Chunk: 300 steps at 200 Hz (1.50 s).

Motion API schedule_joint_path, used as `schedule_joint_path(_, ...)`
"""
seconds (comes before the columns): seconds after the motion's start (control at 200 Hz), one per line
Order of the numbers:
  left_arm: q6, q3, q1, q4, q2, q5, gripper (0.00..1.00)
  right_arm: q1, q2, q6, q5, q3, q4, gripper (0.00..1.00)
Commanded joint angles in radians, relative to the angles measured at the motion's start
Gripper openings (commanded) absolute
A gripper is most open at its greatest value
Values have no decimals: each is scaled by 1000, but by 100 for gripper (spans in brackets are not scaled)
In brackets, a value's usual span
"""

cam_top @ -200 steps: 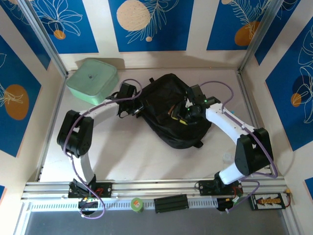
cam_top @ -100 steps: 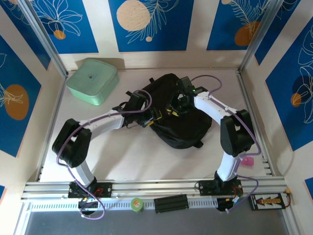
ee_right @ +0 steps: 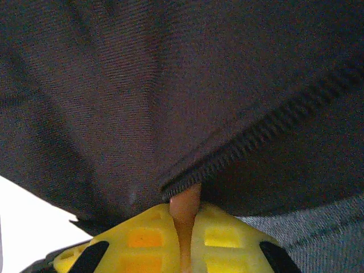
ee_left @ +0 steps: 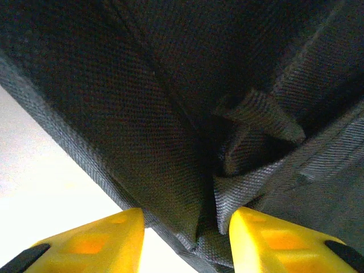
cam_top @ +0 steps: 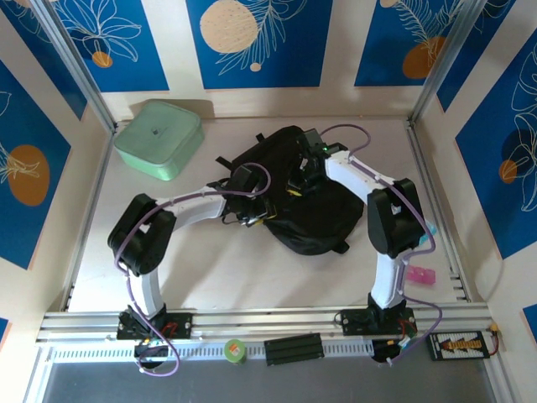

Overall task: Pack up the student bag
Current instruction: Move a pen from the student bag.

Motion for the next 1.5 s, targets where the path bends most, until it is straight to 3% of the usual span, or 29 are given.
schedule_joint_path(0.0, 59, 1, -15, -108, 37, -34, 43, 18, 48, -200, -130, 65, -56, 2)
schedule_joint_path(0.25, 71, 13, -16, -116, 55, -42, 41, -2, -1, -338, -198, 14, 21, 2)
schedule_joint_path(0.525, 79, 5, -16, -108, 58, -71, 38, -7, -123, -412, -349, -151, 401, 2)
schedule_joint_path(0.745, 93, 9, -16, -93, 69, -72, 36, -11, -192, -413, -296, -317, 601, 2)
schedule_joint_path(0.85, 92, 8, -15, -75, 66, -65, 36, -10, -163, -376, -213, -288, 538, 9)
schedule_joint_path(0.985, 92, 9, -16, -65, 66, -55, 36, -6, -188, -302, -90, -239, 360, 34)
schedule_joint_path(1.135, 93, 11, -16, -63, 57, -56, 36, -14, -304, -202, -66, -311, 292, 56)
schedule_joint_path(1.345, 88, 4, -16, -52, 46, -59, 36, -27, -377, -49, -83, -380, 248, 57)
schedule_joint_path(1.495, 84, -1, -16, -47, 45, -59, 35, -27, -324, -38, -104, -352, 259, 46)
